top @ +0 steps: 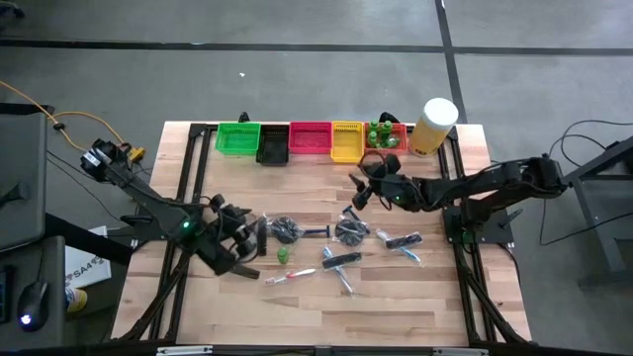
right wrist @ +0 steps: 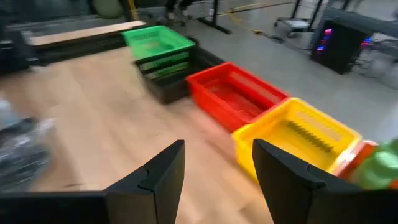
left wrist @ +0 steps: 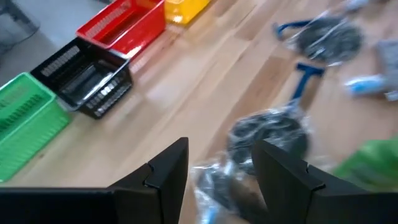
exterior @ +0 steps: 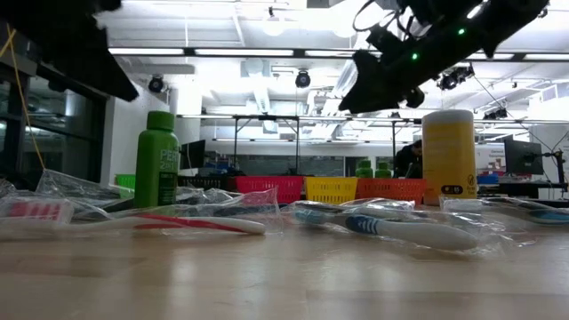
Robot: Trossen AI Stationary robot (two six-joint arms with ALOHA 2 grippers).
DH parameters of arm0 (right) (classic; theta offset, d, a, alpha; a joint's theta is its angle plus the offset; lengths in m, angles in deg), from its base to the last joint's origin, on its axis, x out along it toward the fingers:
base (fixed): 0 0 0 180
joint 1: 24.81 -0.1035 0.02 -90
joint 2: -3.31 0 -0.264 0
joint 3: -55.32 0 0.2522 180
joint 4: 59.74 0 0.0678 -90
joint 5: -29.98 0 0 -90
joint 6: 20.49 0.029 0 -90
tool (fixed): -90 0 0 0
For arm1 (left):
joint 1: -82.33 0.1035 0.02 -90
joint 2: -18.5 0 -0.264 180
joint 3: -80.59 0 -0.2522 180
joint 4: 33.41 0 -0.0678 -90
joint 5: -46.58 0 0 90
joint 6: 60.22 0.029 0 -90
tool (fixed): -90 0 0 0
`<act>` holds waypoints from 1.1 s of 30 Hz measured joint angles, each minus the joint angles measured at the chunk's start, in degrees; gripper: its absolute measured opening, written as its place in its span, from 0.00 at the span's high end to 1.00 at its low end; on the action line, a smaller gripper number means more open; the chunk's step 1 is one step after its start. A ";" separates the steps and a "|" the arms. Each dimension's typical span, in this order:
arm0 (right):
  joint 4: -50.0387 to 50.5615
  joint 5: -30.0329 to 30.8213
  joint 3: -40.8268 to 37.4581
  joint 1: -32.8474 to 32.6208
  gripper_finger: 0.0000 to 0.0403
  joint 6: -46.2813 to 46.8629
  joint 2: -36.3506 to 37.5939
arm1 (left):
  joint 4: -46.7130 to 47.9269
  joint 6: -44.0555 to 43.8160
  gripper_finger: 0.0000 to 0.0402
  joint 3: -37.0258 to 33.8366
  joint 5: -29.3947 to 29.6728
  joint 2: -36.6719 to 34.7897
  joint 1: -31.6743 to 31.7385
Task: Pick & Place Travel size toiletries
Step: Put the green shampoo bottle into the orange basket
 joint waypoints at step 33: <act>3.22 2.36 0.00 -12.62 0.55 9.14 -0.02 | -2.24 -30.40 0.57 0.02 4.25 21.17 -11.42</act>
